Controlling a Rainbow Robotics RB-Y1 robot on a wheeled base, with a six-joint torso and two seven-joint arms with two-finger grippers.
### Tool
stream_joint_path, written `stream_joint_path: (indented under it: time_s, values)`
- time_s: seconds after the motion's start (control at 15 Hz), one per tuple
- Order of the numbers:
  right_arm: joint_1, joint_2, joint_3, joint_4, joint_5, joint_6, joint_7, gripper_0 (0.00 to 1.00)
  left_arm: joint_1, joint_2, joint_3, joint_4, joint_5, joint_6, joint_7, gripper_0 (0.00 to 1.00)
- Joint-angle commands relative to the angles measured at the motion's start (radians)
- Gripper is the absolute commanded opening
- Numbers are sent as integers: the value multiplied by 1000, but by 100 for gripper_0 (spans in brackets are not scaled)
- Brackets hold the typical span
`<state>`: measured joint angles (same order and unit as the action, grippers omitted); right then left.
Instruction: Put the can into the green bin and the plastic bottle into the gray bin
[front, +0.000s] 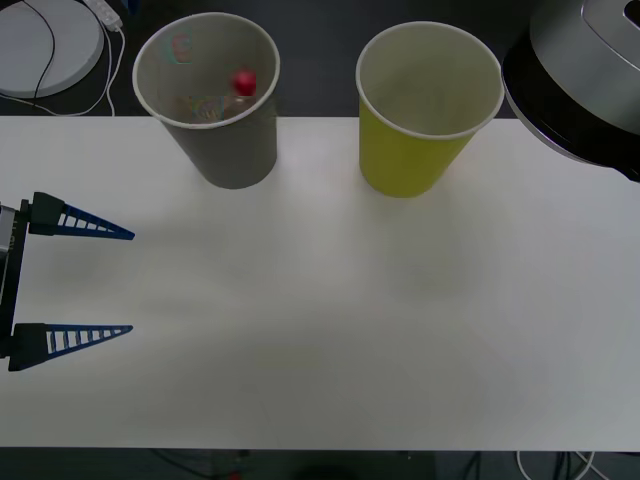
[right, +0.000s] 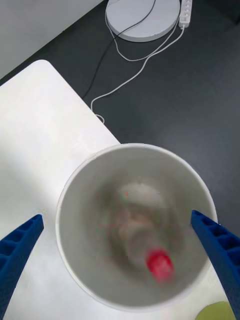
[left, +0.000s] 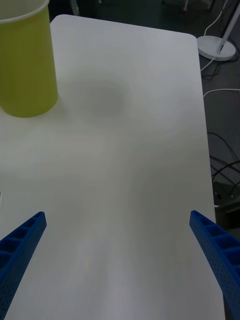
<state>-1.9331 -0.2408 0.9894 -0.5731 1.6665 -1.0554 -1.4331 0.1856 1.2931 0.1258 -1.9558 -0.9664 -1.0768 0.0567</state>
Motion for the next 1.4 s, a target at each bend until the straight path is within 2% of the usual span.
stream_joint_path:
  time_s: [0.07, 0.33, 0.53, 1.4]
  values:
    - [0, 0, 0, -1, -2, 2, 3, 100, 0, 0, 0, 0, 0, 0, 0, 100]
    - [8, -6, 0, -7, -17, 3, 26, 100, 0, 0, 0, 0, 0, 0, 0, 100]
    - [40, -57, -2, -74, -31, 3, 40, 100, 0, 0, 0, 0, 0, 0, 0, 100]
    - [335, -408, -107, -607, -86, 2, 163, 100, 0, 0, 0, 0, 0, 0, 0, 100]
